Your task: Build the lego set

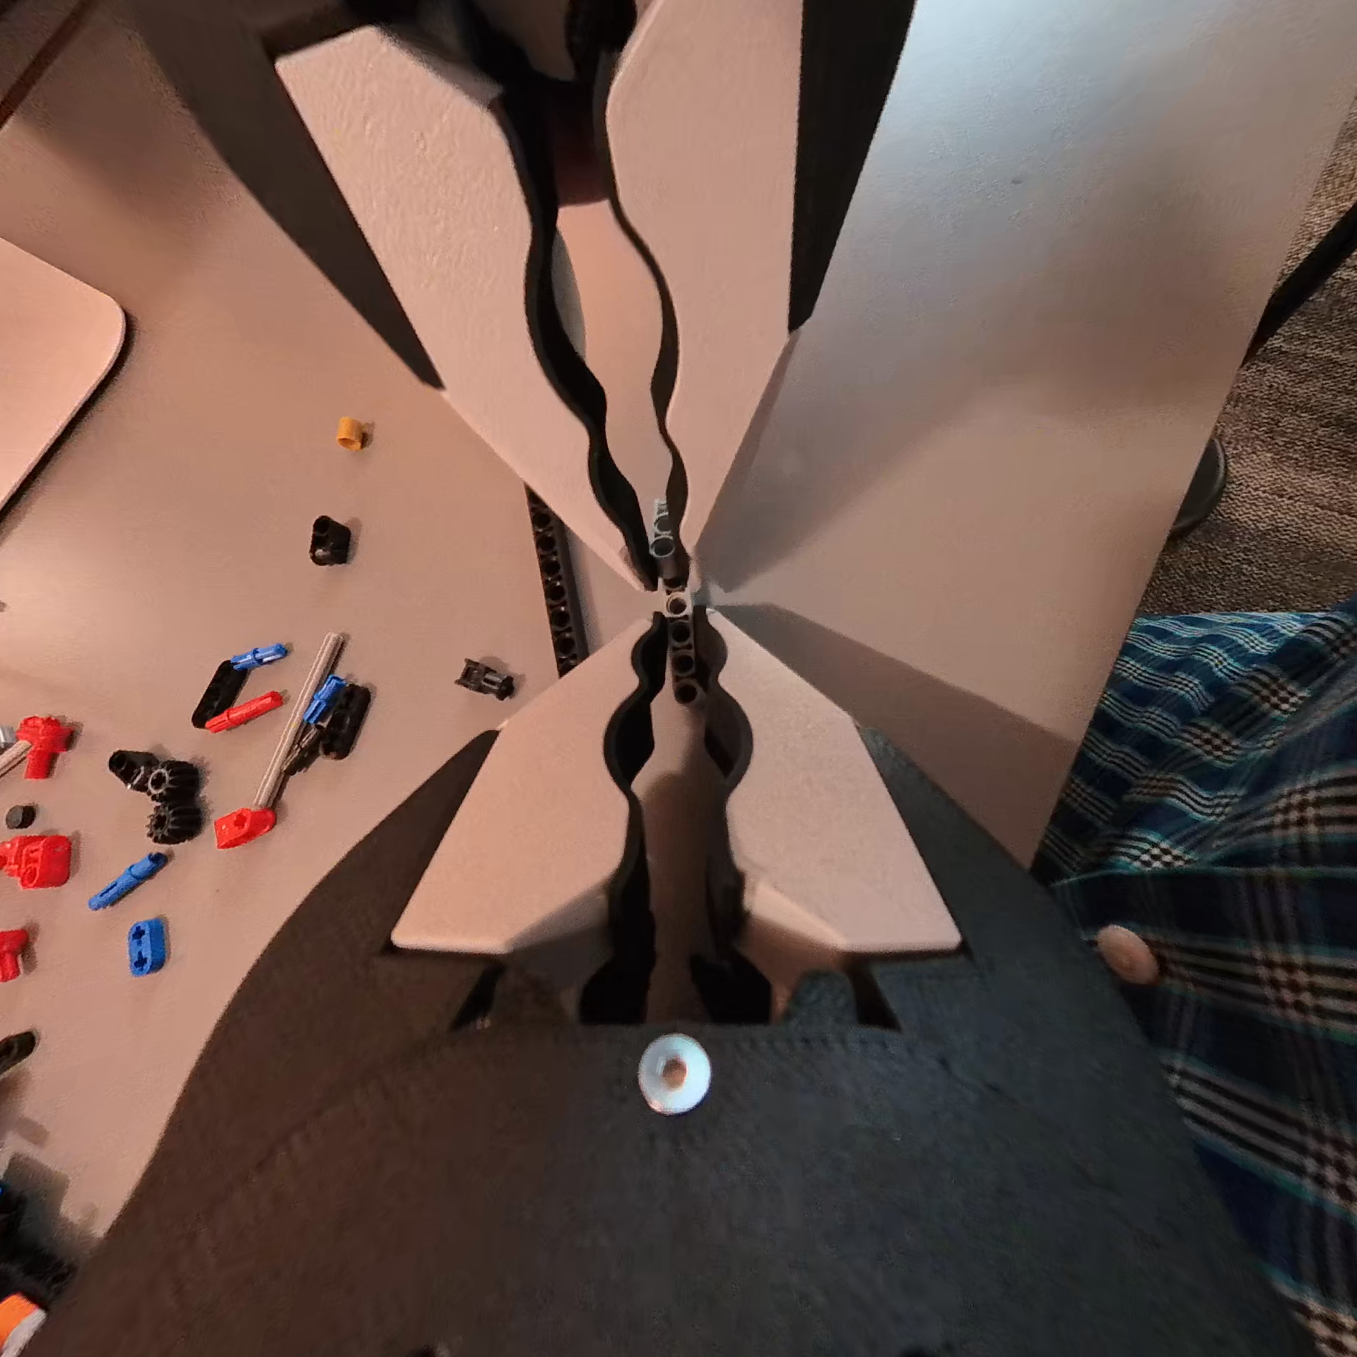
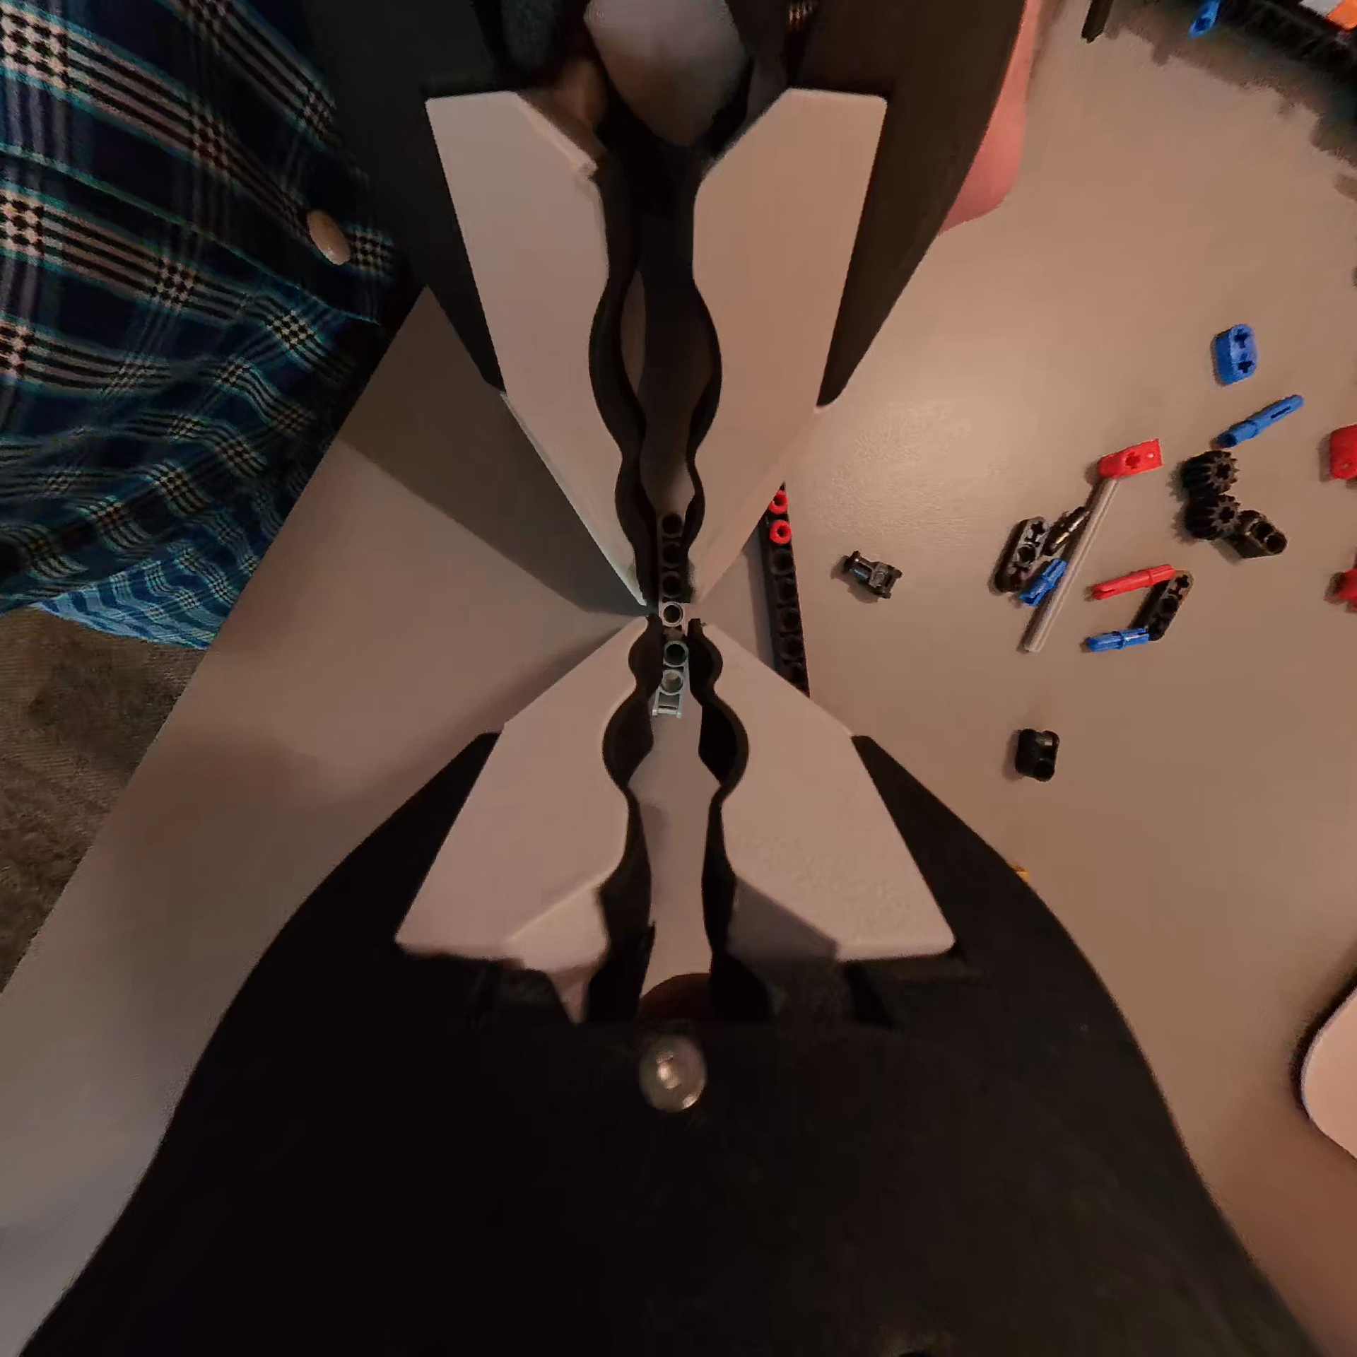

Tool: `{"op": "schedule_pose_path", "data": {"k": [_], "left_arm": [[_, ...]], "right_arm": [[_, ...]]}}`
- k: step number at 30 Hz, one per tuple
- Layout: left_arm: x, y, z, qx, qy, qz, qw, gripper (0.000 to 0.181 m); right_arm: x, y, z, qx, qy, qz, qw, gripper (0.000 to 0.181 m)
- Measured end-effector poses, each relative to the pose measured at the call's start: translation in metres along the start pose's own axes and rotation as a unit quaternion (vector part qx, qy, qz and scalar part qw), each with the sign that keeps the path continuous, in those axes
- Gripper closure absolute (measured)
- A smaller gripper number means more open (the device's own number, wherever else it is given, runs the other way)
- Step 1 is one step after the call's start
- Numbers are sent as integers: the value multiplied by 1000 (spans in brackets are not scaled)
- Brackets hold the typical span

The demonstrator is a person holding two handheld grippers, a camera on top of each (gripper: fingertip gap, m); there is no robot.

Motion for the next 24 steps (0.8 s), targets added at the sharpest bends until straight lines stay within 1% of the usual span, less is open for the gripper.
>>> {"op": "schedule_pose_path", "data": {"k": [3, 10, 17, 20, 24], "left_arm": [[0, 0, 0, 3, 0, -2, 1000, 176], [0, 0, 0, 0, -2, -1, 1000, 175], [-1, -1, -1, 8, -1, -6, 1000, 175], [-1, -1, -1, 2, -1, -1, 1000, 175], [-1, -1, 0, 2, -1, -1, 1000, 175]], "right_arm": [[0, -1, 0, 7, 2, -12, 1000, 177], [-6, -1, 0, 15, -8, 6, 1000, 179], [-5, 0, -2, -28, 39, 6, 999, 177], [0, 0, -2, -36, 65, -17, 997, 171], [8, -2, -4, -47, 88, -40, 994, 176]]}}
Point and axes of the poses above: each gripper's, where its closed fingertips meet, x back along the fingers, z out of its top, y = z × x across the jaws, the point moved 3 cm from there along x, back along the fingers, and after that the axes turned 9 degrees about y, right-handed, at the moved point
